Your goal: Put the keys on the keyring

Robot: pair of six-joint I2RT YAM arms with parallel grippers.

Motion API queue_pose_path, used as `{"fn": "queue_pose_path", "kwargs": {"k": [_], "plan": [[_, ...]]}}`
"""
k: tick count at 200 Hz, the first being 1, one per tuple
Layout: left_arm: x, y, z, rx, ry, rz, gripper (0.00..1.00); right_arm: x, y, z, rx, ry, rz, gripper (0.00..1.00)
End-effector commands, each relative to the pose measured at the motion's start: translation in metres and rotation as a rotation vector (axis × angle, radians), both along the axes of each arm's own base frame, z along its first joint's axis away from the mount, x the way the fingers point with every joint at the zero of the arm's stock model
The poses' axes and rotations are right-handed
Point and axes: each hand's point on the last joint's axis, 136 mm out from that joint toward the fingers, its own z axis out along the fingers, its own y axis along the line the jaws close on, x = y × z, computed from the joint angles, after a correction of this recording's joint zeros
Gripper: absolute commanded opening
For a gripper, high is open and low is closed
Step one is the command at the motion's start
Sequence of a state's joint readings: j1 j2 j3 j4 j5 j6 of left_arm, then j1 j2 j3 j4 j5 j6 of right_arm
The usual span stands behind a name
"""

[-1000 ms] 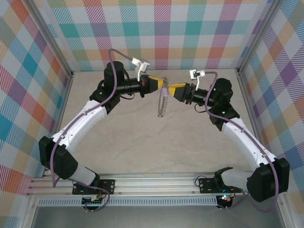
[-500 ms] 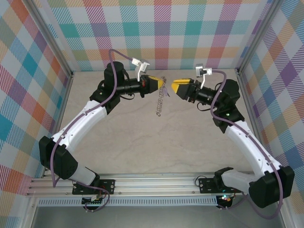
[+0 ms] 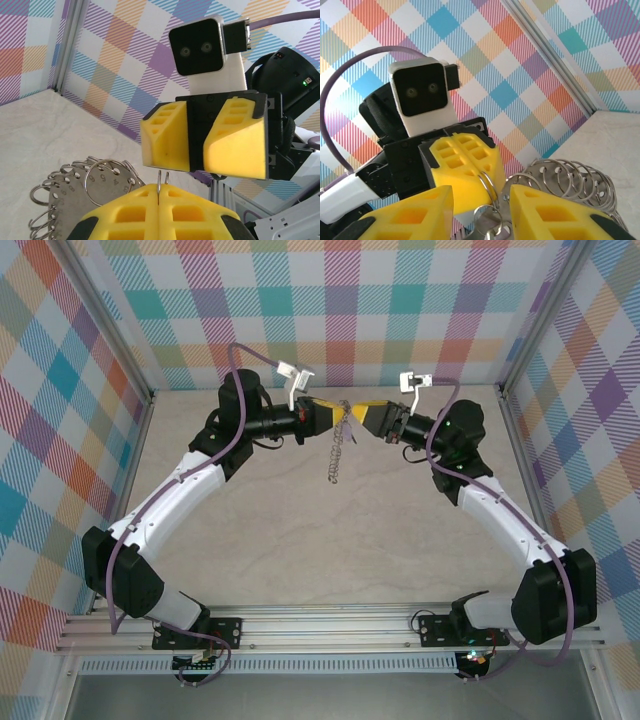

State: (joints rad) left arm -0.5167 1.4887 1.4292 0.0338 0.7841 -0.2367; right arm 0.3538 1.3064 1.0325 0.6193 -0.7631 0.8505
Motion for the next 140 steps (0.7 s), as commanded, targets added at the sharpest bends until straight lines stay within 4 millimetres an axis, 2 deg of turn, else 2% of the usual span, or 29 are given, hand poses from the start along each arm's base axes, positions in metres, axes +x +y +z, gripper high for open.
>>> {"fn": "queue_pose_path", "kwargs": {"k": [1,74,140], "plan": [[-0.015,0.000,0.026,-0.049,-0.073,-0.027,0.00,-0.008,0.003,0.020,0.036,-0.067,0.041,0.34],[-0.015,-0.001,0.028,-0.052,-0.076,-0.025,0.00,-0.012,0.015,0.016,0.033,-0.059,0.079,0.33],[-0.016,0.000,0.029,-0.054,-0.080,-0.025,0.00,-0.013,0.018,0.011,0.027,-0.048,0.086,0.33]]}}
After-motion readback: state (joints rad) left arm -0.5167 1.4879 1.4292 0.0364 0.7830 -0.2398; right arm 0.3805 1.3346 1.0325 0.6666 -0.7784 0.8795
